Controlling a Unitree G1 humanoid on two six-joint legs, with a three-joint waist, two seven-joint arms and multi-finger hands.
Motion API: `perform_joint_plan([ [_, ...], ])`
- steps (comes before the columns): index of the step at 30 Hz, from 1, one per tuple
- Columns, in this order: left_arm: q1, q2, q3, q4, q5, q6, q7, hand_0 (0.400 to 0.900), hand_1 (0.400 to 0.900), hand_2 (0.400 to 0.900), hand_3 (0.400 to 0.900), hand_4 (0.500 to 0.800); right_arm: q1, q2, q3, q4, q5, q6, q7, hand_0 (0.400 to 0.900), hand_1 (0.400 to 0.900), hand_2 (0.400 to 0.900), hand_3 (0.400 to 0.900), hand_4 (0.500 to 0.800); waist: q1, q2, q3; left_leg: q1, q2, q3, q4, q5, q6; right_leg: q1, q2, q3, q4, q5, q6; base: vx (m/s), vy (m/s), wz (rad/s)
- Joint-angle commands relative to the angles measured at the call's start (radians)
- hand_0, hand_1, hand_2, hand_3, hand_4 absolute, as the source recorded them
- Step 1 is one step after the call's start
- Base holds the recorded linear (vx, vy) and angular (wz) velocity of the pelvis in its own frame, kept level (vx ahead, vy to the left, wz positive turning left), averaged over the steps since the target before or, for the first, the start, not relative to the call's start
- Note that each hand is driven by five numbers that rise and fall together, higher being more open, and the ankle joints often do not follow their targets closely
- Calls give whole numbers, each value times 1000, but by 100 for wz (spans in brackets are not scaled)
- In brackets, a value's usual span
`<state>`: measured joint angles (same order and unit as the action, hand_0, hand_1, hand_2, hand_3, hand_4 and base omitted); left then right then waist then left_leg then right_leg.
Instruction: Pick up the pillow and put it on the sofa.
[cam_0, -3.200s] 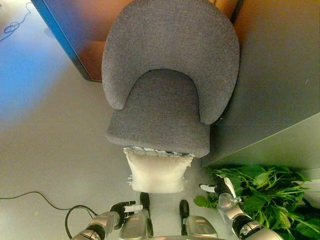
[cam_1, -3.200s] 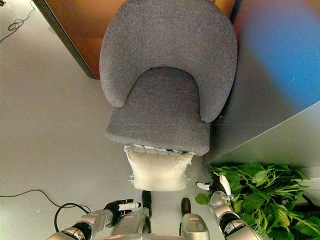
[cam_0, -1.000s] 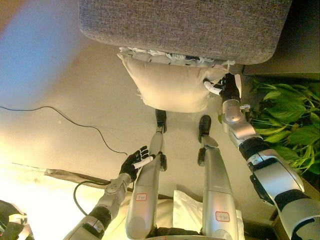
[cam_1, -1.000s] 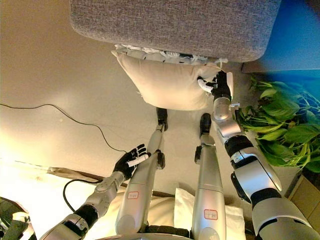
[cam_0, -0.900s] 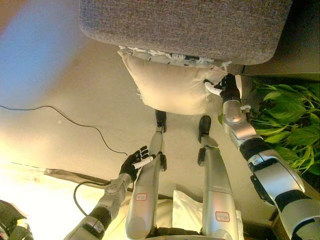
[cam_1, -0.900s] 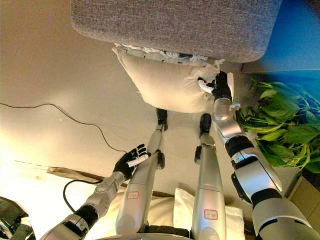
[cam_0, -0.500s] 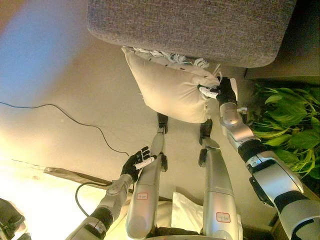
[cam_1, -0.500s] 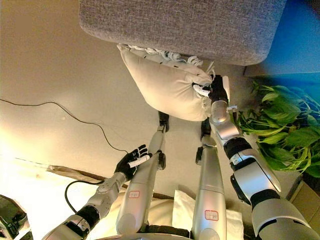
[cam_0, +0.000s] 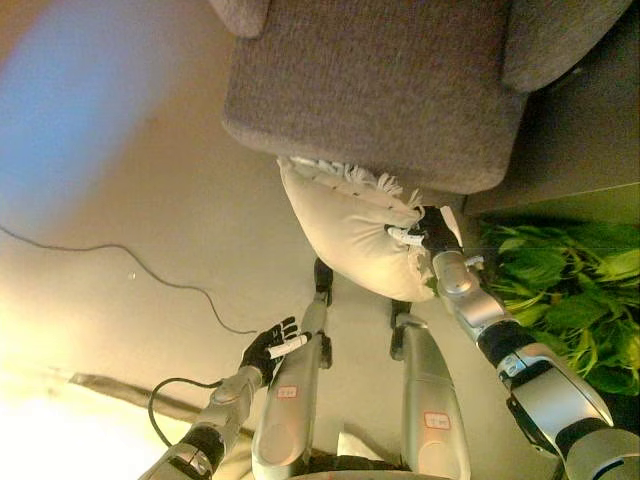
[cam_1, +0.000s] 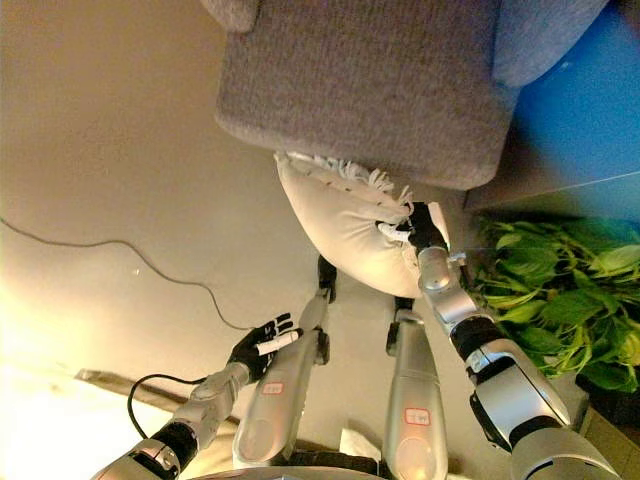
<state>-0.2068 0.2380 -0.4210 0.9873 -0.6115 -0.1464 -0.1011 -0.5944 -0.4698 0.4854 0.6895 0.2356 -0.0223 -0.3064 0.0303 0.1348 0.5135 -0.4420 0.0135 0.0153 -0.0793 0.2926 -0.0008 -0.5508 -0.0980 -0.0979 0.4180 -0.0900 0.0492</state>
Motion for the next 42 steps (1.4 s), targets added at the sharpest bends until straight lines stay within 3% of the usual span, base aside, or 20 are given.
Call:
perform_joint_plan([
  [1, 64, 26, 5, 47, 65, 41, -28, 900, 900, 900, 900, 800, -13, -48, -51, -252, -60, -53, 27, 400, 400, 400, 400, 500, -7, -64, -48, 110, -45, 14, 56, -208, -43, 144, 12, -53, -289, 138, 28, 88, -55, 8],
  [12, 133, 45, 98, 90, 192, 150, -49, 900, 900, 900, 900, 800, 197, -154, -187, -544, -110, 21, 189, 400, 400, 400, 400, 500, -5, -133, -222, 323, -23, 2, 17, -251, -43, 411, 31, -76, -364, 90, 31, 138, -62, 7],
  [24, 195, 49, 175, 175, 288, 200, -75, 900, 900, 900, 900, 800, 182, -318, -364, -720, -48, 154, 336, 400, 400, 400, 400, 500, 3, -184, -356, 466, -8, 15, 16, -296, -37, 568, 42, -78, -380, 58, 24, 117, -17, 2],
  [32, 223, 52, 182, 199, 324, 212, -92, 900, 900, 900, 900, 800, 70, -424, -404, -666, -9, 208, 339, 400, 400, 400, 400, 500, 22, -205, -392, 508, -4, 9, 10, -309, -39, 621, 46, -87, -398, 49, 23, 84, -27, 4],
  [42, 248, 75, 168, 197, 321, 229, -94, 900, 900, 900, 900, 800, -207, -515, -274, -432, 14, 240, 312, 400, 400, 400, 400, 500, 76, -218, -399, 519, -7, -28, 19, -309, -43, 658, 47, -119, -407, 39, 13, 96, -22, 15],
])
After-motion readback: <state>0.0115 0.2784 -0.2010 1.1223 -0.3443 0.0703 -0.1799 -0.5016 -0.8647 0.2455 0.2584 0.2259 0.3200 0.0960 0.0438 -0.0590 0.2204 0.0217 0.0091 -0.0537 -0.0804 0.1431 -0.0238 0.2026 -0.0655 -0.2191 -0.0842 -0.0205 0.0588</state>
